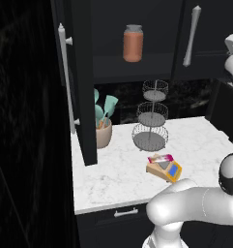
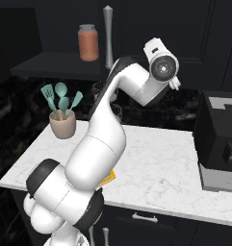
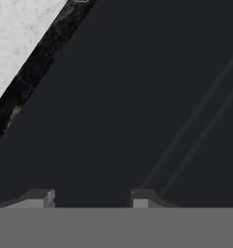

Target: Pick the bar and place it on the digital scale for weighing, and close the cabinet.

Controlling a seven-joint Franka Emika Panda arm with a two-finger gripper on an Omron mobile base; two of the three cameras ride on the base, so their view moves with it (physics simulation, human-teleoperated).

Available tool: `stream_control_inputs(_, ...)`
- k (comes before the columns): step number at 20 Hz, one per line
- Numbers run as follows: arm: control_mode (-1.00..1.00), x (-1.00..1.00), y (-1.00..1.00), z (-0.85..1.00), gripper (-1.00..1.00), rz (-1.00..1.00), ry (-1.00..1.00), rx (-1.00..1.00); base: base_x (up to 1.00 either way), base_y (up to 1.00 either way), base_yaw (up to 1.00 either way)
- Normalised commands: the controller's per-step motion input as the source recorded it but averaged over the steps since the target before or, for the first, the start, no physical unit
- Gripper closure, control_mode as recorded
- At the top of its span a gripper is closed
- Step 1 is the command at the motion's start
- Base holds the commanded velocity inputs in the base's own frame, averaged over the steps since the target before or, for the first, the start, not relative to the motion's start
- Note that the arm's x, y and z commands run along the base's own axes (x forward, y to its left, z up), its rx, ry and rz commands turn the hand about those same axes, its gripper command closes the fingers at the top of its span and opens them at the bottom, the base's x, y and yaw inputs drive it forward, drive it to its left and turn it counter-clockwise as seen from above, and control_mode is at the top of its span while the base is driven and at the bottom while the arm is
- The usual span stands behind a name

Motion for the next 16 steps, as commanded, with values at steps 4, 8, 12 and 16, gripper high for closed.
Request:
stream_control_inputs(4, -1.0, 0.66, 0.0, 0.0, -1.0, 0.04, 0.0, 0.0, 0.0, 0.0, 0.0)
stream_control_inputs(8, -1.0, 0.49, 0.0, -0.09, -1.0, 0.03, 0.02, 0.01, 0.0, 0.0, 0.0)
stream_control_inputs(12, -1.0, 0.92, 0.08, -0.86, -1.0, 0.02, 0.04, 0.03, 0.0, 0.0, 0.0)
stream_control_inputs(16, -1.0, 0.64, 0.01, -0.69, -1.0, 0.06, 0.01, 0.01, 0.0, 0.0, 0.0)
